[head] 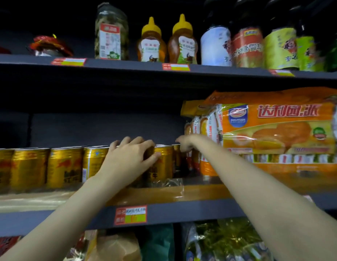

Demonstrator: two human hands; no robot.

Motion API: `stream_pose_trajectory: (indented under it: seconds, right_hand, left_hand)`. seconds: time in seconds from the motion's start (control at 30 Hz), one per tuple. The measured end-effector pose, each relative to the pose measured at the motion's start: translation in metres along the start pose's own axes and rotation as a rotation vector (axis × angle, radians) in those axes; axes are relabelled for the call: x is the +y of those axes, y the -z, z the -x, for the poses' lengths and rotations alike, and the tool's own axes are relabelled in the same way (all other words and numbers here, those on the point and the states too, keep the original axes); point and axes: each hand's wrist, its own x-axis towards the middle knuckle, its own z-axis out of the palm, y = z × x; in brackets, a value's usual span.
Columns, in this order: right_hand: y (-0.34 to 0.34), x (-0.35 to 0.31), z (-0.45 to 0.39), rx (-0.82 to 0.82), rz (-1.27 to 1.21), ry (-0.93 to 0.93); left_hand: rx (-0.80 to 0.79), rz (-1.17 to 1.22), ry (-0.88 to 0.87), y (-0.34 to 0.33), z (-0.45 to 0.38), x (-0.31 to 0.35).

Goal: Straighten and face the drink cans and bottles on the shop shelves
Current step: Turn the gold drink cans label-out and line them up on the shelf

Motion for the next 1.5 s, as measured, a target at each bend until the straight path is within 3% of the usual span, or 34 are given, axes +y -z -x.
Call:
stream_pose_trajectory:
  seconds: [0.2,0.43,0.67,1.03,1.17,1.3,1.5]
  right_hand:
    - [-0.002,-0.001,-0.006,0.144,-0.214,0.023]
    - [0.000,-0.006,0.011,0.233,-0.249,0.039]
    - [0.032,-0.004,0.068,0.057,-0.229,0.109]
    - [0.028,0.006,0.074,0.088,-0.417,0.162]
    - [0.036,0.002,0.077,0.073,-0.335,0.189]
    - [0.051,-0.005,0.103,0.181,-0.250,0.234]
    - [0.066,0.008,0.168,0.264,-0.659,0.183]
  left_hand:
    - [-0.010,-0.013,0.010,-0.005,0.001,-0.003]
    - [0.085,0.021,-0.014,-0.012,0.002,-0.005]
    - [0.086,0.054,-0.014,-0.010,0.005,-0.004]
    - [0.058,0.073,-0.010,-0.002,0.005,-0.004]
    - [0.100,0.086,0.002,-0.004,0.005,-0.003]
    - [0.101,0.078,0.005,-0.004,0.009,-0.001]
    - [0.025,0.099,-0.015,0.007,0.008,-0.003]
